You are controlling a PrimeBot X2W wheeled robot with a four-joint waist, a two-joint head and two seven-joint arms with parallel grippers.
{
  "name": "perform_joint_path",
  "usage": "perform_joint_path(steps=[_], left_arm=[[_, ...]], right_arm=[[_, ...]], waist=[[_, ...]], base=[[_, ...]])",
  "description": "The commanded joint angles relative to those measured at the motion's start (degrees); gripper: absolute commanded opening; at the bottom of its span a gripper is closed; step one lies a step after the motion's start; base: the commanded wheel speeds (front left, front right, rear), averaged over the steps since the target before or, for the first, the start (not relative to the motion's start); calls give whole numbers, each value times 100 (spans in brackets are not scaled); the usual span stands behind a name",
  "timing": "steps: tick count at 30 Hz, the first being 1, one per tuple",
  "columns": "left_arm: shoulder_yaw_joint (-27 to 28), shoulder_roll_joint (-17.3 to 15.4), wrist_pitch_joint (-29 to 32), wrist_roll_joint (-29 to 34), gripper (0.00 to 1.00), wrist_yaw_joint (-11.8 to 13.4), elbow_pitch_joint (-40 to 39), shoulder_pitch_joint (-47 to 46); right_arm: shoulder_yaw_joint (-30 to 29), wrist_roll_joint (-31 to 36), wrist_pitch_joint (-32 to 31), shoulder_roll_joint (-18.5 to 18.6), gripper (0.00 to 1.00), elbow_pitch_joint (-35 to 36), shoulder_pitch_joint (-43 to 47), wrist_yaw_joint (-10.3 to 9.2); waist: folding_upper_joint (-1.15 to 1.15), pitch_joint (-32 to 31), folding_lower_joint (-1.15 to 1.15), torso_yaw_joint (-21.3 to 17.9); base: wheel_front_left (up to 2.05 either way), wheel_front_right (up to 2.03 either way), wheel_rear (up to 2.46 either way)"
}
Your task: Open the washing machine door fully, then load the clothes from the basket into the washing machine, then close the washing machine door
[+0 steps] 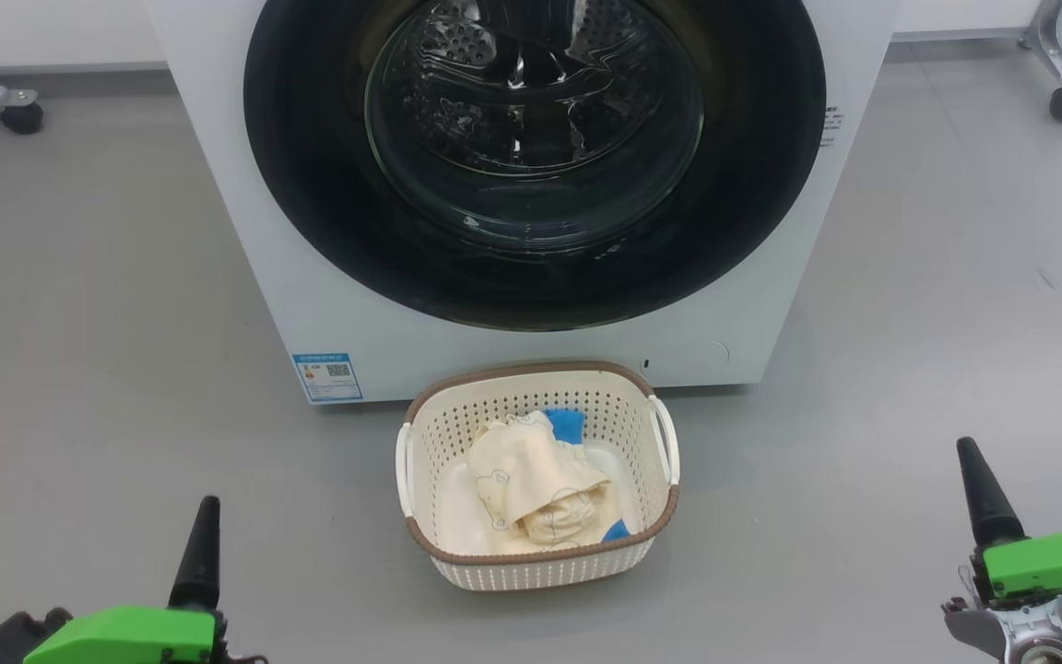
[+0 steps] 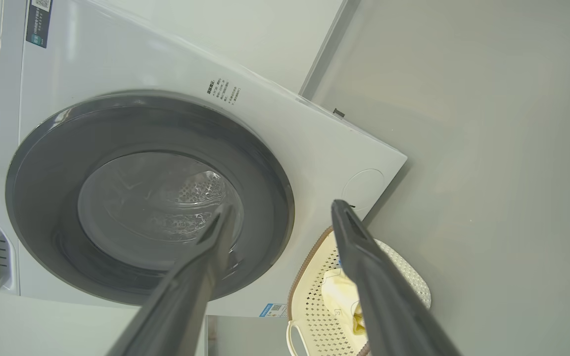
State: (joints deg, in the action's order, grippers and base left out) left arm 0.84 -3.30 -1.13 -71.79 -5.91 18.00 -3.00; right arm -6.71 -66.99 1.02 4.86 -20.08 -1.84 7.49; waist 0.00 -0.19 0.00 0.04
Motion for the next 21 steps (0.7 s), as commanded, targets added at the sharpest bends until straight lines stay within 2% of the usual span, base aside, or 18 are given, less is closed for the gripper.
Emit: perform_joint_path(steps=[1,8,21], left_arm=[[97,-119,-50,125,100,23,-212,-268],[110,-120,-168,897,100,126,-203,-264],[-3,-212,-370,2236,100,280,-251,-282]], right_arm=[[2,133,52,152,100,149,-338,0],[-99,1368,161,186,100,155,-346,0],[-308,3064,286,99,100,154,-404,0]], waist=[[0,-1,0,0],[0,-17,0,1],[0,-21,0,10]], base=[[0,0,0],[0,0,0],[0,0,0]])
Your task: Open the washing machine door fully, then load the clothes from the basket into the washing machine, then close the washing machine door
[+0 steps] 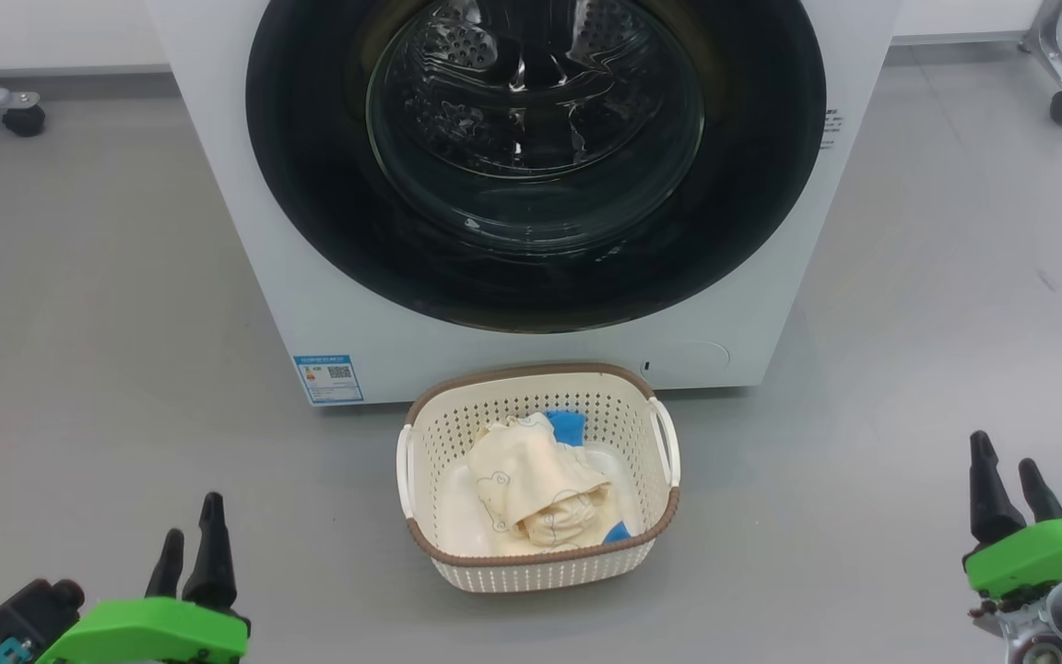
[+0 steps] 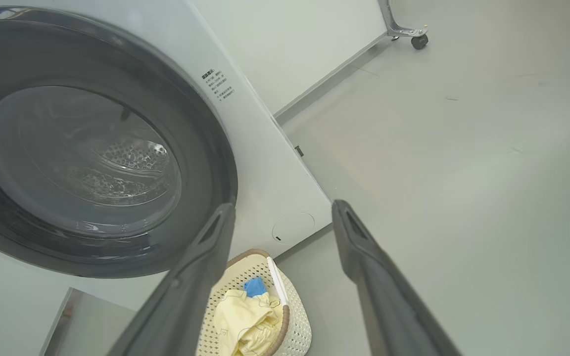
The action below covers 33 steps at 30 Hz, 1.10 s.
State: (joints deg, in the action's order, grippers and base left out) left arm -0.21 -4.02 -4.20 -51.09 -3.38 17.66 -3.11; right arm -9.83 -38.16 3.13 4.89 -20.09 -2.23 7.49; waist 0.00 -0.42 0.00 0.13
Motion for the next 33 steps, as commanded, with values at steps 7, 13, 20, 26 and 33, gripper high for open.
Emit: perform_joint_path(steps=[7,13,20,26,33], left_arm=[[30,-182,-180,812,100,85,-236,-281],[-12,-204,-298,1357,100,114,-238,-297],[-38,-174,-433,1899,100,123,-253,-311],[-67,-164,-534,2306,100,93,-232,-335],[-77,-161,-635,2716,100,77,-217,-363]], right_arm=[[-64,882,157,59,100,158,-375,0],[-31,1411,287,66,100,126,-430,0],[46,1940,435,18,100,218,-451,0],[189,2336,540,13,100,263,-457,0],[420,2741,645,37,100,270,-493,0]], waist=[[0,-10,0,23],[0,-16,0,39],[0,-23,0,39],[0,-27,0,46],[0,-32,0,58]], base=[[0,0,0],[0,0,0],[0,0,0],[0,0,0],[0,0,0]])
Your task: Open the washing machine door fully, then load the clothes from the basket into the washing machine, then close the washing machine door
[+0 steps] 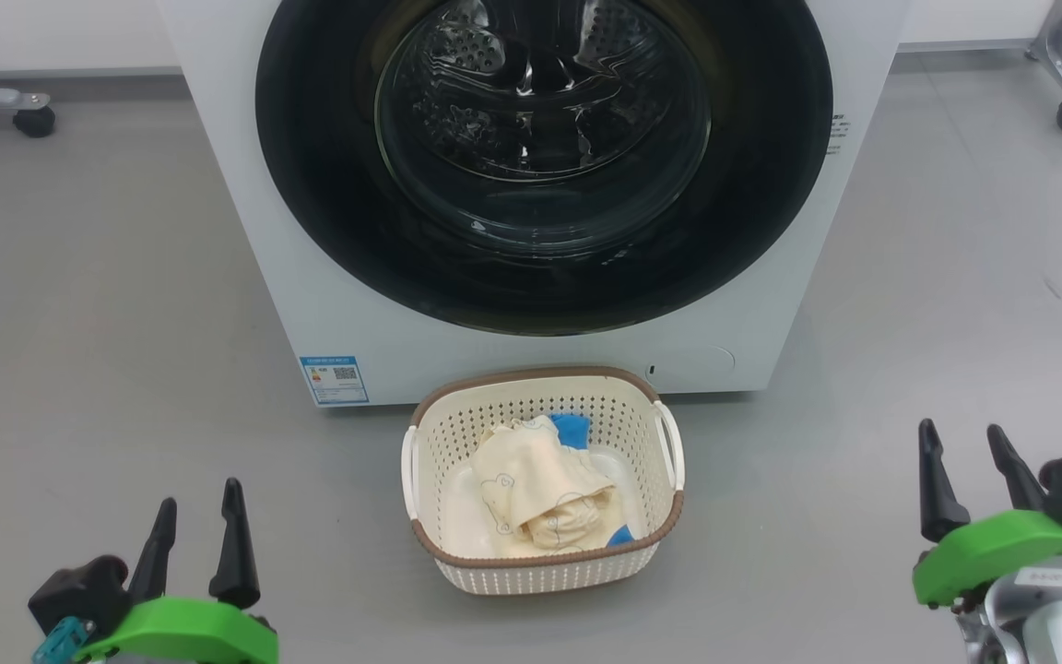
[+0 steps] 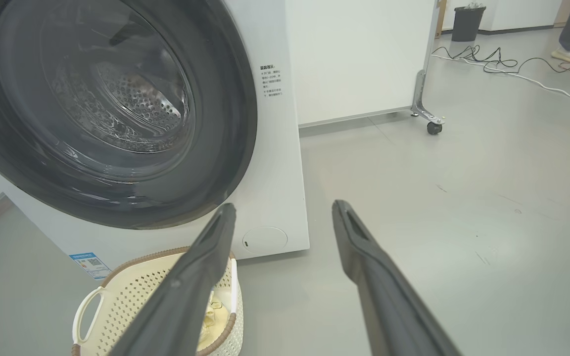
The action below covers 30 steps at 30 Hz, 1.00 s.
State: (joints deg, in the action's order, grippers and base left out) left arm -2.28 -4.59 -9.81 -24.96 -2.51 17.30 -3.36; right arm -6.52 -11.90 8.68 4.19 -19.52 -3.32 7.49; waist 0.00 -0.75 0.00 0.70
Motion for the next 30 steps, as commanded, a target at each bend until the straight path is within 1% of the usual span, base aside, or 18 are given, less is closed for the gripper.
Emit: perform_joint_path(steps=[1,12,26,30], left_arm=[[131,-103,-91,169,100,-11,-179,-342],[133,-82,-277,903,100,-33,-126,-390],[110,-95,-512,1960,100,27,13,-460],[104,-79,-519,1993,100,29,21,-459]], right_arm=[[132,184,107,112,100,211,-395,0],[396,938,285,183,100,186,-465,0],[319,1963,503,203,100,167,-484,0],[292,1973,513,182,100,149,-470,0]], waist=[[0,-1,0,2],[0,2,0,39],[0,-15,0,59],[0,-16,0,52]], base=[[0,0,0],[0,0,0],[0,0,0],[0,0,0]])
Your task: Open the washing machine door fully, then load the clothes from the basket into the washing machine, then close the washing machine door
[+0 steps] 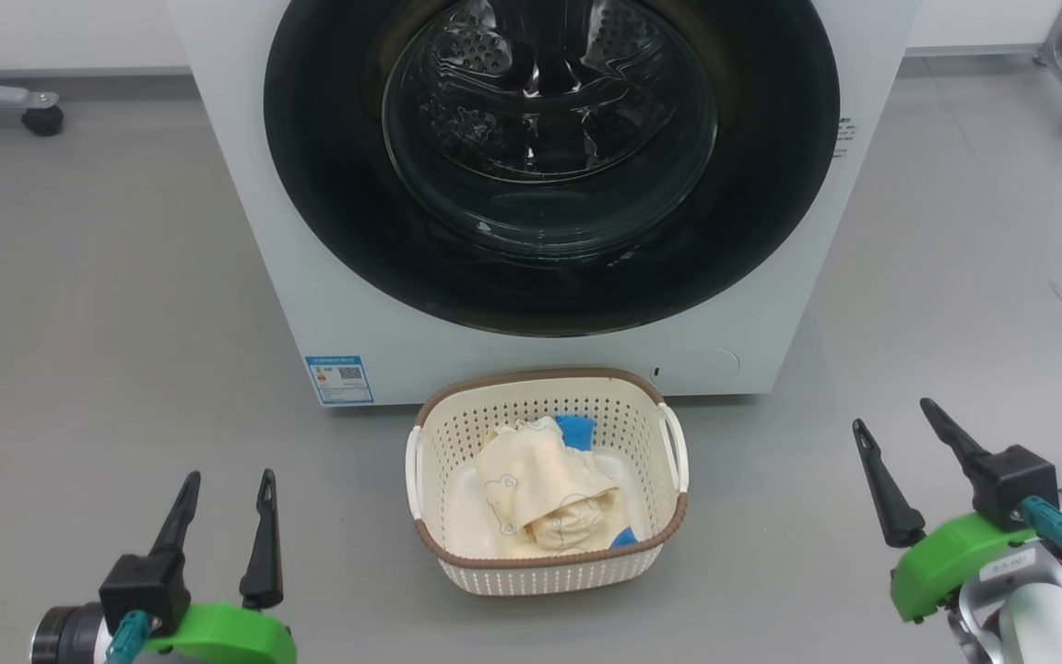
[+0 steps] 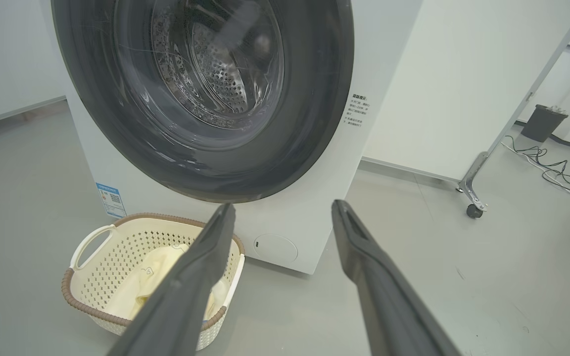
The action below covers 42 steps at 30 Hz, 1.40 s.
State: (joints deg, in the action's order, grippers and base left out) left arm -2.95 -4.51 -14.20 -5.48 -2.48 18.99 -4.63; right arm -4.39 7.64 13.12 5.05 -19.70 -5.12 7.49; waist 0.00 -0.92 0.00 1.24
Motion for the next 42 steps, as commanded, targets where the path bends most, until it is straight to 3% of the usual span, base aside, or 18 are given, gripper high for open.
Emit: perform_joint_path(steps=[1,27,42], left_arm=[[175,-83,-80,39,100,22,-142,-331],[234,-60,-80,41,100,-57,-26,-382],[262,-61,-80,85,100,-66,-55,-420]], right_arm=[[74,14,71,93,100,164,-289,0],[-58,-58,88,-9,100,149,-304,0],[-97,-121,104,-10,100,93,-338,0]], waist=[[0,1,0,-3],[0,33,0,-6],[0,56,0,-53]], base=[[0,0,0],[4,4,-8],[94,94,-188]])
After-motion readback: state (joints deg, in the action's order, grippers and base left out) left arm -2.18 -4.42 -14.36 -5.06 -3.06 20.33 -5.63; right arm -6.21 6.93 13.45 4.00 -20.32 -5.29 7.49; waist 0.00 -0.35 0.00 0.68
